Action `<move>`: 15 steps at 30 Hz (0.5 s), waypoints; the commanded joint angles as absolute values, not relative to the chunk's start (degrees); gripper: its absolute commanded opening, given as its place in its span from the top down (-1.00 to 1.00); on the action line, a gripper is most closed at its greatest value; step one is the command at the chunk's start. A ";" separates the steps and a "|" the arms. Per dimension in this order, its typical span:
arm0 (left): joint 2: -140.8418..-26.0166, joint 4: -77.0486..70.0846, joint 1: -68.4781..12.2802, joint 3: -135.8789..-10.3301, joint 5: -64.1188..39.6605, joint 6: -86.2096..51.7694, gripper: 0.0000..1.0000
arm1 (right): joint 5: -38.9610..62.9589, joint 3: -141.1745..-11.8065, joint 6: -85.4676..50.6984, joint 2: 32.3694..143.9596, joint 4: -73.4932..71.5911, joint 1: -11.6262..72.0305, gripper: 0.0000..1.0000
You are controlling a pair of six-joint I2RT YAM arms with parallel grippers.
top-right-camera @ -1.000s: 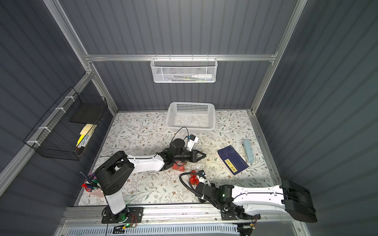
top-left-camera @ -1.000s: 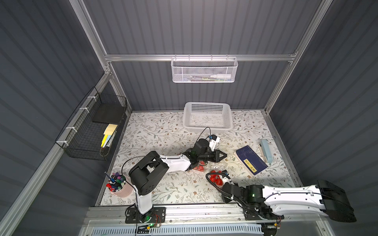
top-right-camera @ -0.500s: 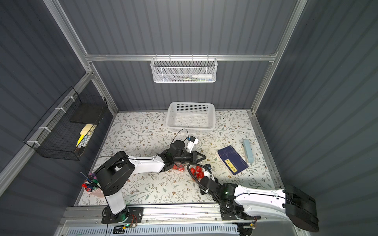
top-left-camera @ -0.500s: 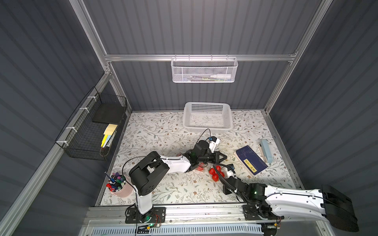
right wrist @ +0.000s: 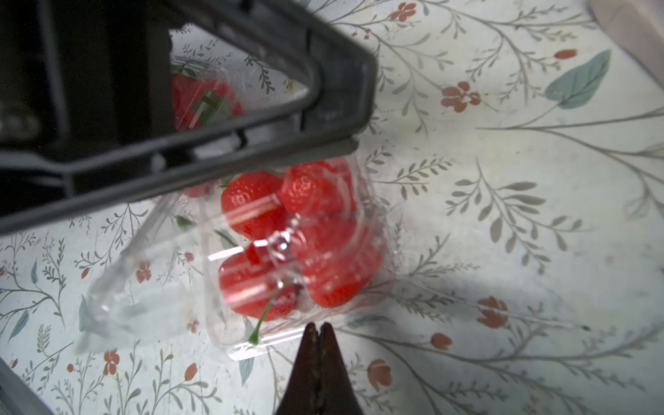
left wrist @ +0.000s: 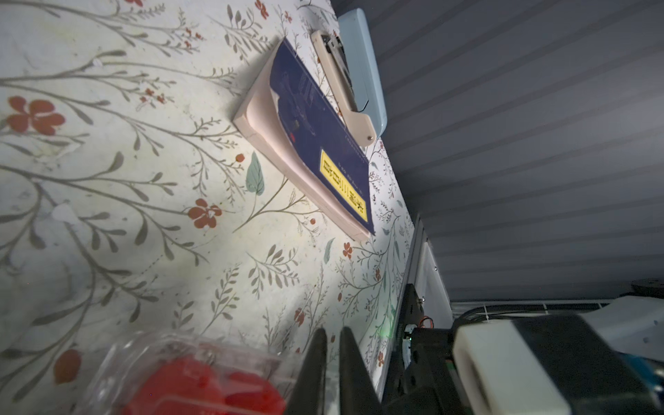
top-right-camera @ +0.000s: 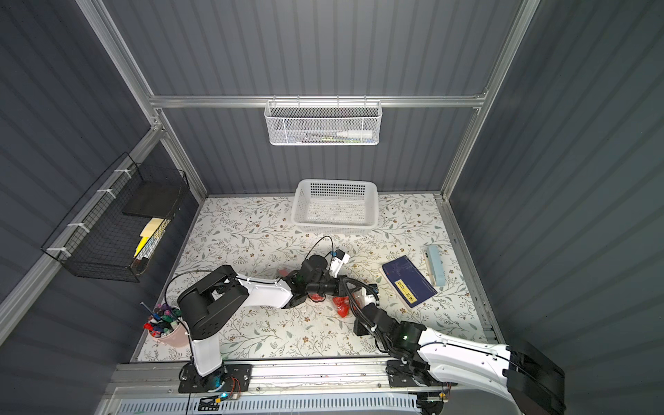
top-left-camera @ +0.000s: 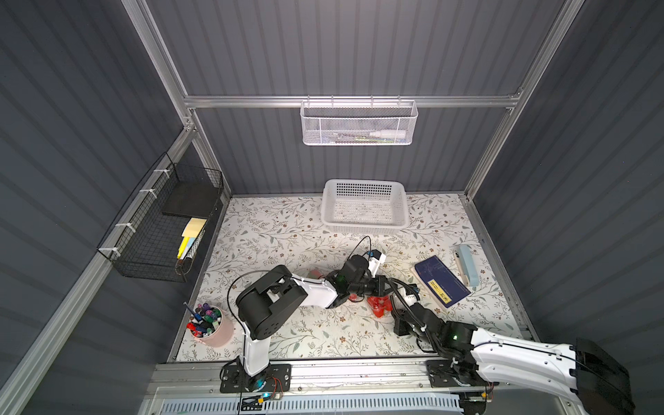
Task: Pack strawberries into containers
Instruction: Close the packing box at the center of the board.
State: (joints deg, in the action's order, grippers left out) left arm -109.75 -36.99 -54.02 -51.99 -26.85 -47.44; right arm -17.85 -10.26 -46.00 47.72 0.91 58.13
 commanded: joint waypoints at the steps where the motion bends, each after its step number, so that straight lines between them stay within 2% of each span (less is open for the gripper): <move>1: -111.82 -38.07 -54.43 -51.44 -28.34 -47.21 0.77 | -16.54 -9.28 -46.40 45.83 1.21 56.64 1.00; 15: -113.71 -38.16 -54.52 -52.00 -28.61 -46.61 0.80 | -13.89 -9.75 -45.75 49.50 -1.47 53.90 1.00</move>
